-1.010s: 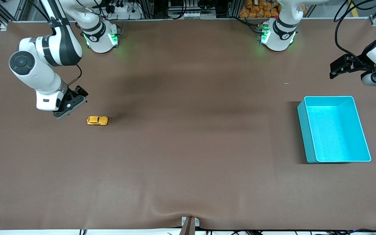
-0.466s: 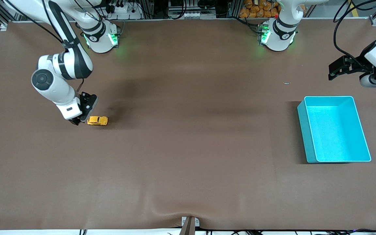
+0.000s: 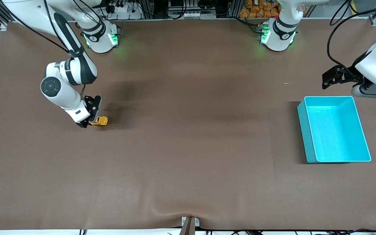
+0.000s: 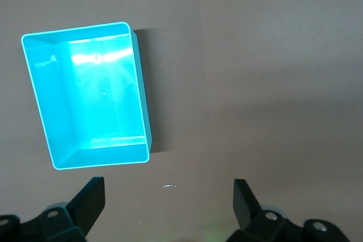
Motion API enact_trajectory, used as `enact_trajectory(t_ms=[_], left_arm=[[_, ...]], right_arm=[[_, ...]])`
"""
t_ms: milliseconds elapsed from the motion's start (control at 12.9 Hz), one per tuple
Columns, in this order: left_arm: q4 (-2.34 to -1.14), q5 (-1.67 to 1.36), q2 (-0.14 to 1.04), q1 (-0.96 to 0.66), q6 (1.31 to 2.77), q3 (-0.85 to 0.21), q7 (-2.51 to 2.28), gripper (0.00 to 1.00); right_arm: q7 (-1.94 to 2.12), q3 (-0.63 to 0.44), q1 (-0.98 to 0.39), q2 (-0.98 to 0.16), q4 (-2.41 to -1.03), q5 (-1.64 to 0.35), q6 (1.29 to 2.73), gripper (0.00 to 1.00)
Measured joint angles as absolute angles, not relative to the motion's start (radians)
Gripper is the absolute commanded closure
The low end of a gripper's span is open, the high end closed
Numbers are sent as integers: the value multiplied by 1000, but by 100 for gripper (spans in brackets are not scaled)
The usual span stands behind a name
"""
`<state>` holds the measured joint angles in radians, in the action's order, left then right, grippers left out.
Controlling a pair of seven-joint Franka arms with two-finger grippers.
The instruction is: Wind and store yellow beetle car
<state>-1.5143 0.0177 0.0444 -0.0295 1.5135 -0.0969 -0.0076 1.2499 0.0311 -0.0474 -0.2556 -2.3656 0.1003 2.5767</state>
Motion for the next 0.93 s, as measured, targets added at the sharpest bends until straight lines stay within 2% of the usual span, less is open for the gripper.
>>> enact_trajectory(t_ms=[233, 311, 466, 544, 932], left_arm=[[-1513, 18, 44, -29, 1515, -102, -8, 0], [-1513, 18, 44, -29, 1516, -102, -8, 0], [-1513, 18, 44, -29, 1516, -102, -8, 0], [-1513, 18, 44, -29, 1516, -102, -8, 0], [-1513, 18, 44, -29, 1517, -101, -8, 0]], right_arm=[[1287, 32, -50, -298, -2366, 101, 2619, 38], [1290, 32, -51, -307, -2366, 103, 2628, 47], [1293, 32, -53, -320, -2365, 113, 2646, 71], [1293, 32, -54, -323, -2365, 119, 2650, 79], [1318, 33, -55, -323, -2364, 135, 2650, 90]])
